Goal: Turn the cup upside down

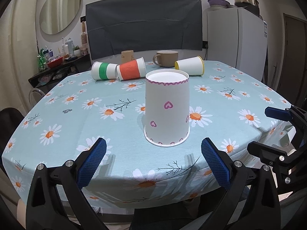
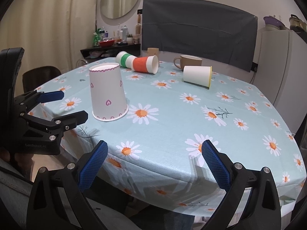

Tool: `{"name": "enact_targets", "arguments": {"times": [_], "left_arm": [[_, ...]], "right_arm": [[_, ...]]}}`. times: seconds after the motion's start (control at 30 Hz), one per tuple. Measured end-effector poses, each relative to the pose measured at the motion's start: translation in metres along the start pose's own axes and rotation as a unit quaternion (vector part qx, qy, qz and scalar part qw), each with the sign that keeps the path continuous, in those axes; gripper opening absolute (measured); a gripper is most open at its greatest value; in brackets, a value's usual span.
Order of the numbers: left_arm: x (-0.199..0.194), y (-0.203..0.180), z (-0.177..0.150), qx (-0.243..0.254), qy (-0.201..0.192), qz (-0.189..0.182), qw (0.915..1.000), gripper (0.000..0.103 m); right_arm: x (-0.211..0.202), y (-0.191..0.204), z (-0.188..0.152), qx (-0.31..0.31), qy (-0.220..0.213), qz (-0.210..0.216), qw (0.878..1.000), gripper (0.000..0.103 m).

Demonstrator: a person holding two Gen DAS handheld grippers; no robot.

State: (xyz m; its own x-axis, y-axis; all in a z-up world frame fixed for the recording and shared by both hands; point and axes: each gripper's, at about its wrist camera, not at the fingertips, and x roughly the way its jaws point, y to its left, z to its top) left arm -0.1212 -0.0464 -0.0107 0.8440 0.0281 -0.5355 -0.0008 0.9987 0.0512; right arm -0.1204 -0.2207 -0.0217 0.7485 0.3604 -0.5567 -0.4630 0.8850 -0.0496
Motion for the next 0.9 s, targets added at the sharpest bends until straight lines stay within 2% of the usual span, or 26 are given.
{"name": "enact_targets", "arguments": {"times": [0.9], "left_arm": [[-0.0003, -0.0010, -0.0016, 0.002, -0.001, 0.005, 1.0000, 0.097]], "right_arm": [[0.0004, 0.0024, -0.0011, -0.003, 0.002, 0.000, 1.000, 0.094]]}}
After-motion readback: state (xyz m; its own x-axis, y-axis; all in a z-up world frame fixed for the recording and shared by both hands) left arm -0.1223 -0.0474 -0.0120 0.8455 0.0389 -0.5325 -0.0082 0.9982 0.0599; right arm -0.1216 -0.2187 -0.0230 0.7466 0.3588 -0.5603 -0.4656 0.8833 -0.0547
